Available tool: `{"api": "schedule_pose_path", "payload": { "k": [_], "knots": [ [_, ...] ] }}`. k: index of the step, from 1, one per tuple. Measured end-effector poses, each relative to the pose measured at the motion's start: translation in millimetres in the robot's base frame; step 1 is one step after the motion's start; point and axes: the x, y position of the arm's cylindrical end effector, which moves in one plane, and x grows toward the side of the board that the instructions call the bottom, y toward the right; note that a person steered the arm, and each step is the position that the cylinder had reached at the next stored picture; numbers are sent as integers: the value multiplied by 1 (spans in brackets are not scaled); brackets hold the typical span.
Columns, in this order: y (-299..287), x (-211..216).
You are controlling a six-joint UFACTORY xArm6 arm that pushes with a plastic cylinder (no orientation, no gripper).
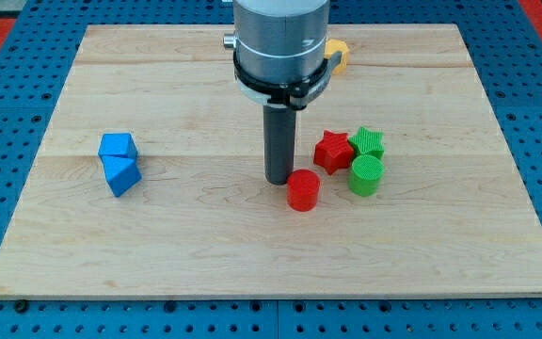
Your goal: Push the red circle closer to the group of blocks
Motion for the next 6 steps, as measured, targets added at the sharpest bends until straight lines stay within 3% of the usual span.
{"api": "schedule_pose_path", "payload": {
  "k": [2, 3, 6],
  "knots": [
    [-16, 37],
    [13, 43],
    [59, 15]
  ]
}}
